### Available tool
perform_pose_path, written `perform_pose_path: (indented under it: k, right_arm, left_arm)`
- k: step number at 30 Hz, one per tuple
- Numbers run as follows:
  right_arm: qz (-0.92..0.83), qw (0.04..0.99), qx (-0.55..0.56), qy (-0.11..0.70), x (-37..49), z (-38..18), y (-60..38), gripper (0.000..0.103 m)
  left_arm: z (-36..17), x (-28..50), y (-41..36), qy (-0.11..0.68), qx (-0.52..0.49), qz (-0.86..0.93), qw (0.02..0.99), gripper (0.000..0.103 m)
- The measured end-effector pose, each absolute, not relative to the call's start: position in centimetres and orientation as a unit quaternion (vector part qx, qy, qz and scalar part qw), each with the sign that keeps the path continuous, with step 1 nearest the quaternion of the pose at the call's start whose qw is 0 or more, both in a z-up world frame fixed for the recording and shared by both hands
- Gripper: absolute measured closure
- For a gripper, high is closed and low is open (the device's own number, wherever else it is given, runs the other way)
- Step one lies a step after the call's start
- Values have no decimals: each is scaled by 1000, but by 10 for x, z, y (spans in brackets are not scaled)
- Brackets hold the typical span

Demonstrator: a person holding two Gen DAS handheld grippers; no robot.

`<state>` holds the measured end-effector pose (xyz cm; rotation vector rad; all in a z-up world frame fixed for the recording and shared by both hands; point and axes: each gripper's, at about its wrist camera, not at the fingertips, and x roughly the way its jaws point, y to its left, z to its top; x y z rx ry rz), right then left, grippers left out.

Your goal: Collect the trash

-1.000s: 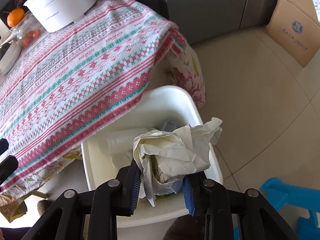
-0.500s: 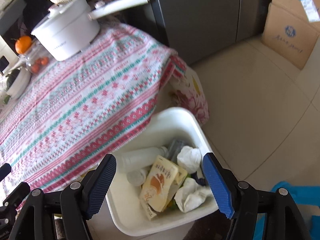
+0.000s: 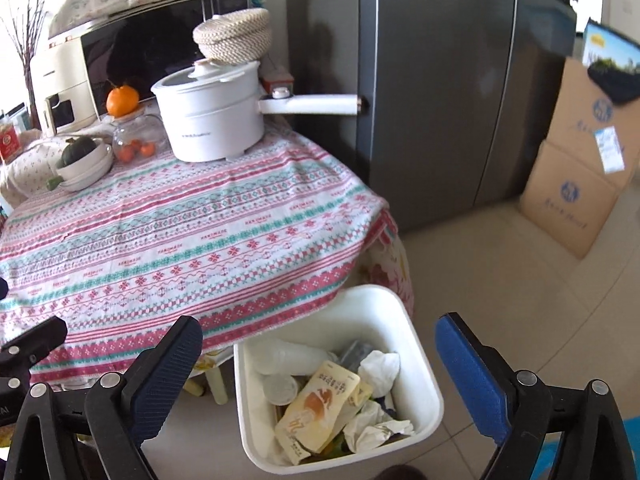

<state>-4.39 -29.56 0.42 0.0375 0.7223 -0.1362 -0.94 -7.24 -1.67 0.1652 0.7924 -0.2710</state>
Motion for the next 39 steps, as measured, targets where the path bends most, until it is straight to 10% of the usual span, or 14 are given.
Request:
perform_pose_path:
  k: [39]
  right_arm:
    - [-71,937,10,342,-47,4,-290,3]
  left_arm:
    - [-10,-23,-76,371,64,-147,915,8]
